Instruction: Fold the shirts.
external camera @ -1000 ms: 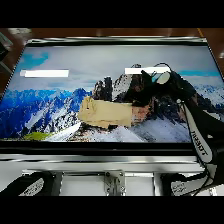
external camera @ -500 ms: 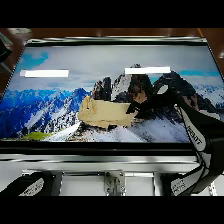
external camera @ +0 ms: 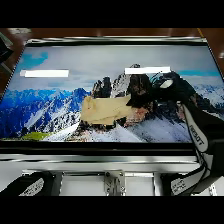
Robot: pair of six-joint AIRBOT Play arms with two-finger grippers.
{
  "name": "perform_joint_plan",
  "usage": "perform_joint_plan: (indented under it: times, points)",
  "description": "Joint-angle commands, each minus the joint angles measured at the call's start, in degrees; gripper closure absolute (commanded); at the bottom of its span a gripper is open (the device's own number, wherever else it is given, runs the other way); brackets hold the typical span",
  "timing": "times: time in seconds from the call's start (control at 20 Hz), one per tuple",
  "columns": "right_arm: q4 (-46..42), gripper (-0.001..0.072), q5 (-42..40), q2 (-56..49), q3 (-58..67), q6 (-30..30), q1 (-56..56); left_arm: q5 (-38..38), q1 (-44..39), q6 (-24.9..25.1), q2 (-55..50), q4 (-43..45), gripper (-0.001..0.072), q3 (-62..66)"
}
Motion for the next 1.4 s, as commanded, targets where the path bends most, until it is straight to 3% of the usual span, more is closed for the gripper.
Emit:
perform_joint_plan:
  times: [0.0, 0.25, 0.65, 0.95, 1.1, 1.35]
  points:
    - [-1.60, 0.0648, 6.25, 7.76, 5.84, 3.06, -9.92, -0.02, 0.00, 0.04, 0.00, -0.09, 0.0665, 0.00]
    - [-10.95, 0.0648, 14.27, 17.51, 11.06, 9.77, -30.99, -1.49, 0.00, 0.33, 0.04, -0.28, 0.0666, 0.02]
    - [-20.92, 0.0648, 18.38, 21.51, 11.52, 8.33, -57.29, -4.11, 0.00, 1.46, 2.69, -1.18, 0.0665, 0.07]
    - [-23.23, 0.0648, 10.97, 21.51, 11.52, 6.10, -65.22, -4.09, 0.00, 1.97, 7.58, -3.96, 0.0665, 0.09]
    - [-31.54, 0.0647, 12.31, 21.51, 11.37, 7.37, -67.06, -4.13, 0.00, 1.92, 9.25, -4.13, 0.0665, 0.09]
    - [-32.52, 0.0647, 19.80, 21.59, 5.97, 10.14, -68.28, -5.38, 0.00, 1.95, 9.73, -4.15, 0.0665, 0.07]
